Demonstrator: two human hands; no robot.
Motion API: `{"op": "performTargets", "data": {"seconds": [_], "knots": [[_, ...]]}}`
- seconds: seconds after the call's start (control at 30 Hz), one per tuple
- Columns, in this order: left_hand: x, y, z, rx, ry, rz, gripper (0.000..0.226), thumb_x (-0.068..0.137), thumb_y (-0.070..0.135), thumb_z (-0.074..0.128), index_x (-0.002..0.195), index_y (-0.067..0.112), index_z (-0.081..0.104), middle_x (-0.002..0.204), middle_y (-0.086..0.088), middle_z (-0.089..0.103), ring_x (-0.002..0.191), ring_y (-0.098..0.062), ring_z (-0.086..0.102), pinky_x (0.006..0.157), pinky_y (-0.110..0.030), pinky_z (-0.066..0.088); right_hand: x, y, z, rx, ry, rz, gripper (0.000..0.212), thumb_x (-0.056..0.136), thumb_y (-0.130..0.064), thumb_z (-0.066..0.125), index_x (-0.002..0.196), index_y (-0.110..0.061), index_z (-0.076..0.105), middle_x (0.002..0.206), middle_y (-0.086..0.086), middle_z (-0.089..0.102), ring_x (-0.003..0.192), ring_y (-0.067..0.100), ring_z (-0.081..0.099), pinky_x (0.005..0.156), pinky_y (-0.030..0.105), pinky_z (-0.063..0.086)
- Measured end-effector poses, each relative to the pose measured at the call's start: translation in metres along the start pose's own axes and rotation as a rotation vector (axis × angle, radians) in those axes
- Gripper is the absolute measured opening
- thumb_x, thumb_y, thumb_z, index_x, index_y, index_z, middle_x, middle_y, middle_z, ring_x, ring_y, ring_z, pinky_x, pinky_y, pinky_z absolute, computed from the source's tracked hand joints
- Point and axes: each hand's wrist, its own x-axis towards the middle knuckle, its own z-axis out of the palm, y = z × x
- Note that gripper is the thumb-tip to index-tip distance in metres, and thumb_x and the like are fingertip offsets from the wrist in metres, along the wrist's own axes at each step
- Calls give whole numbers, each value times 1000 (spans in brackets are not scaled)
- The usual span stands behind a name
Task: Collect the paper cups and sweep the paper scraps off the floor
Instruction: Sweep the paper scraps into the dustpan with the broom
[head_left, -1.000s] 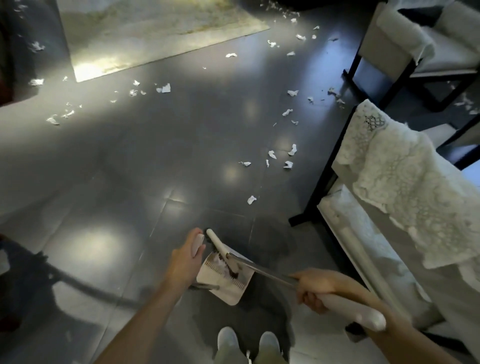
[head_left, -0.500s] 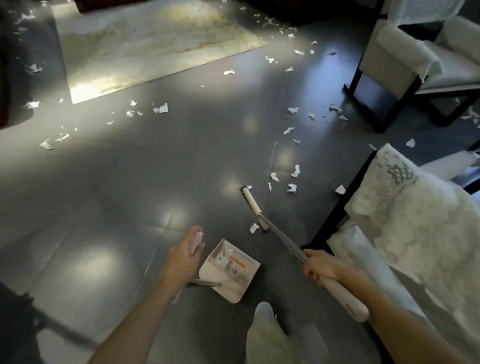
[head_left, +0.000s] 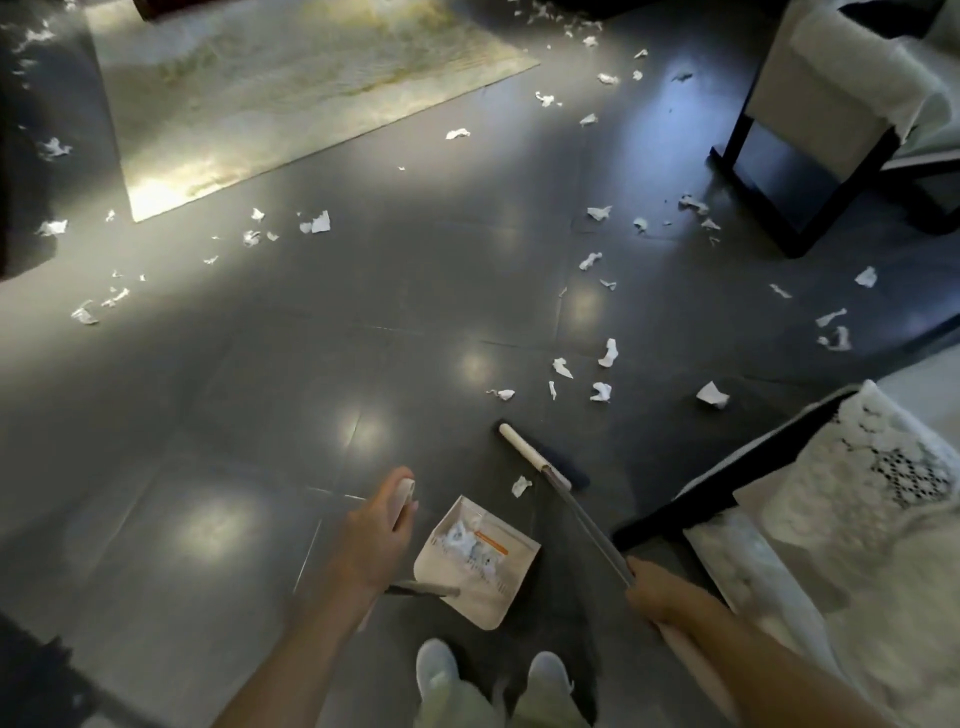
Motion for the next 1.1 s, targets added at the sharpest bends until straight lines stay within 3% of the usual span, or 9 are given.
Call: {"op": "performTargets", "data": {"seconds": [0.07, 0.13, 0.23, 0.37, 0.5, 0.6, 0.7, 0.93, 1.1], "knots": [[5, 6, 0, -31, -3, 6, 29, 93, 15, 56, 122, 17, 54, 93, 1, 58, 94, -30, 62, 70, -25, 34, -11, -11, 2, -52, -11, -14, 50, 91, -19, 51, 138, -8, 39, 140, 14, 47, 119, 26, 53, 77, 25, 48], [11, 13, -1, -55, 0, 69, 28, 93, 13, 56, 118, 26, 50, 99, 0, 59, 95, -27, 61, 74, -27, 37, -20, -17, 8, -107, -64, -3, 58, 91, -16, 49, 146, -11, 30, 144, 15, 43, 118, 27, 54, 88, 28, 47], [25, 13, -4, 14, -33, 179, 29, 94, 15, 55, 112, 33, 42, 100, -9, 63, 91, -32, 61, 72, -32, 41, -43, -27, 13, -76, -181, -5, 58, 83, -7, 45, 140, -17, 40, 117, 15, 60, 61, 18, 59, 55, 28, 52], [45, 8, -15, 23, -84, 243, 26, 95, 16, 53, 103, 35, 37, 91, -11, 63, 81, -34, 62, 68, -39, 46, -70, -40, 3, 0, -266, 1, 52, 87, -6, 47, 138, -17, 43, 78, 6, 58, 40, 9, 49, 42, 21, 45], [64, -2, -32, 20, -124, 262, 28, 94, 19, 55, 107, 38, 38, 84, -7, 63, 76, -30, 63, 64, -32, 41, -85, -60, -8, 81, -211, -3, 62, 84, -3, 45, 142, -24, 38, 60, 4, 55, 38, 10, 48, 44, 24, 45], [83, -2, -46, 4, -103, 284, 26, 92, 18, 57, 118, 19, 51, 92, -10, 67, 83, -34, 64, 67, -28, 38, -81, -83, -17, 148, -95, -17, 69, 83, -4, 45, 146, -29, 31, 65, 4, 57, 42, 10, 49, 46, 24, 48], [102, 0, -58, -16, -87, 302, 29, 92, 14, 58, 120, 10, 54, 96, -11, 67, 88, -34, 64, 69, -26, 37, -63, -102, -35, 227, 21, -49, 61, 82, -2, 46, 139, -23, 42, 61, 3, 54, 43, 11, 47, 44, 23, 45], [170, 15, -70, 24, -60, 283, 29, 92, 16, 57, 121, 13, 53, 85, 0, 57, 82, -32, 62, 66, -26, 35, -15, -118, -90, 476, 219, 51, 62, 84, -1, 52, 142, -21, 40, 70, 11, 58, 49, 14, 49, 45, 24, 47], [237, 30, -71, 59, -82, 310, 30, 90, 12, 60, 115, 26, 53, 96, -12, 66, 91, -37, 63, 71, -27, 35, 29, -111, -135, 526, 341, 152, 53, 87, -1, 51, 137, -18, 46, 79, 14, 60, 57, 19, 56, 46, 25, 47]]}}
